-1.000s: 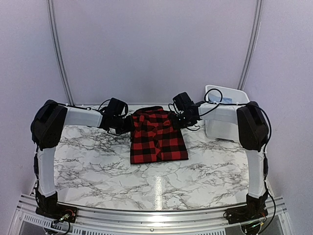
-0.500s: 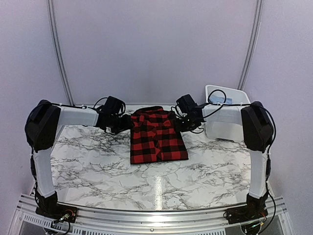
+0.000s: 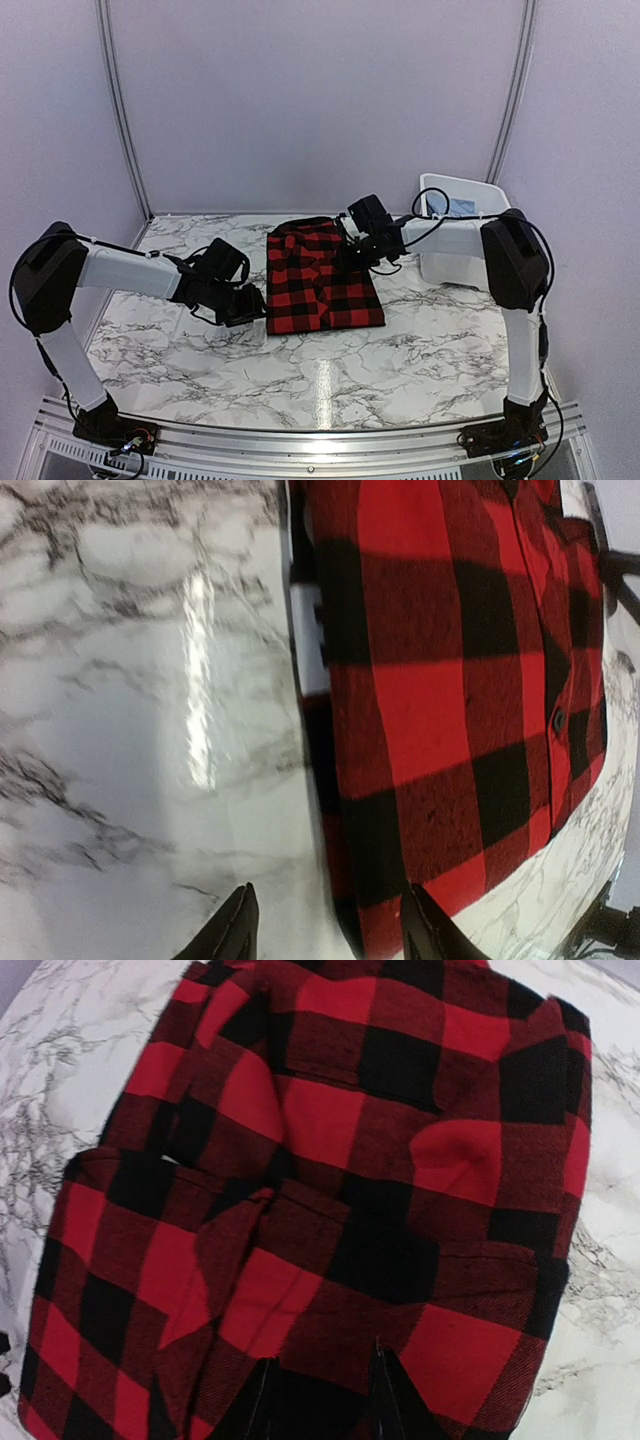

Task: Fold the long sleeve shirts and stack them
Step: Pick up from the center of the board.

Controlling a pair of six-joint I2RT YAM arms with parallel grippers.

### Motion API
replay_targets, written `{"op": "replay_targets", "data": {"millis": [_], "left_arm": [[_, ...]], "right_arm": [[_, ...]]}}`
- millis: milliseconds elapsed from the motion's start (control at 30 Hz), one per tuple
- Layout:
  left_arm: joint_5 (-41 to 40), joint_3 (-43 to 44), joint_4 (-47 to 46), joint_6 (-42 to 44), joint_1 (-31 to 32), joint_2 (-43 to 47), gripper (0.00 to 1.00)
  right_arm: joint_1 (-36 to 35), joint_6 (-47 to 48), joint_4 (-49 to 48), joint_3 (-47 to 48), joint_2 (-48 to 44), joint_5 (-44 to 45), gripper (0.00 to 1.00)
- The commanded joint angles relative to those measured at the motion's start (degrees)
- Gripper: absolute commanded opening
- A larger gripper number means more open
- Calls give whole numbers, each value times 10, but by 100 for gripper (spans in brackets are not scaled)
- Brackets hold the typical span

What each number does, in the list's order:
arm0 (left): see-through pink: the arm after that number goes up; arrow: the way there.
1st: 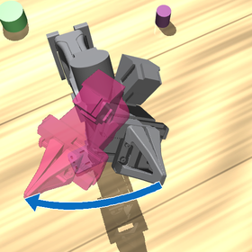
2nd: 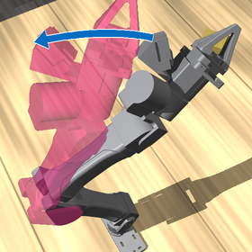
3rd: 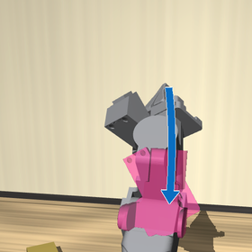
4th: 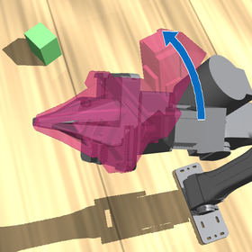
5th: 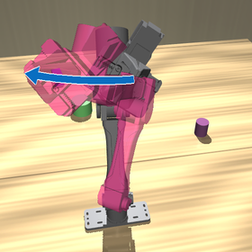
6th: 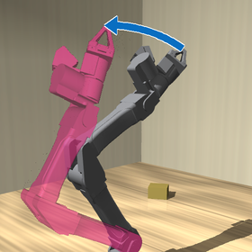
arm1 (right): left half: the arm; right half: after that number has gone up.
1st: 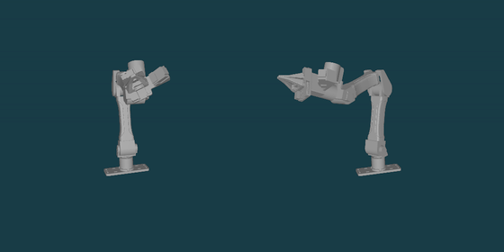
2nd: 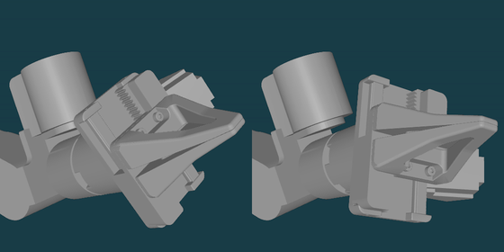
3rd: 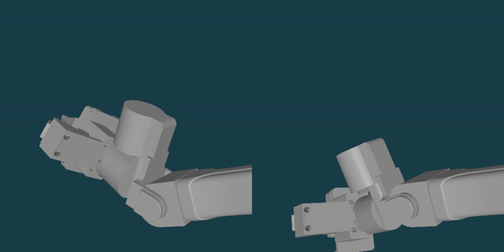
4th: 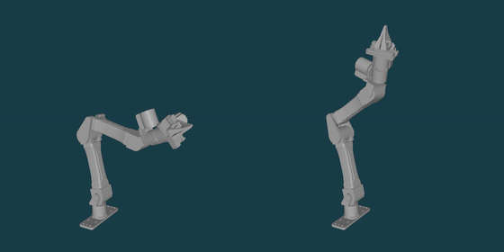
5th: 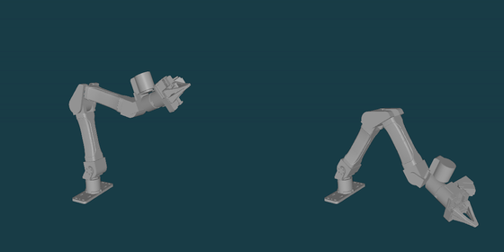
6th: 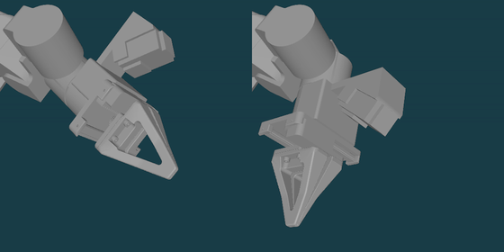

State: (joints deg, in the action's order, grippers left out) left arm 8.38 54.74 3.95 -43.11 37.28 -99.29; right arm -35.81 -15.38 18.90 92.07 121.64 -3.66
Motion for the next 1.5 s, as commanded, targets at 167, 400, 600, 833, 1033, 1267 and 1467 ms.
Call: {"op": "replay_targets", "data": {"millis": [167, 400, 600, 833, 1033, 1267, 1467], "left_arm": [[21, -18, 0, -53, 49, -3, 47], [17, -2, -4, -91, 69, -47, 29], [10, -7, -8, -125, 70, -49, 5], [19, -40, 26, -117, 71, 7, 0], [35, -124, 46, -109, 74, 72, 0], [34, -197, 55, -120, 78, 161, 0], [32, -206, 56, -118, 82, 173, 0]], "right_arm": [[52, -24, -37, -31, 35, 9, 27], [54, -29, -39, -40, 43, -4, 33], [53, -26, -31, -64, 1, 7, 40], [41, -31, -46, -164, -100, 8, 53], [5, -54, -68, -268, -192, 16, 56], [-53, -98, -89, -408, -328, -16, 53], [-137, -154, -87, -452, -390, -20, 46]]}}
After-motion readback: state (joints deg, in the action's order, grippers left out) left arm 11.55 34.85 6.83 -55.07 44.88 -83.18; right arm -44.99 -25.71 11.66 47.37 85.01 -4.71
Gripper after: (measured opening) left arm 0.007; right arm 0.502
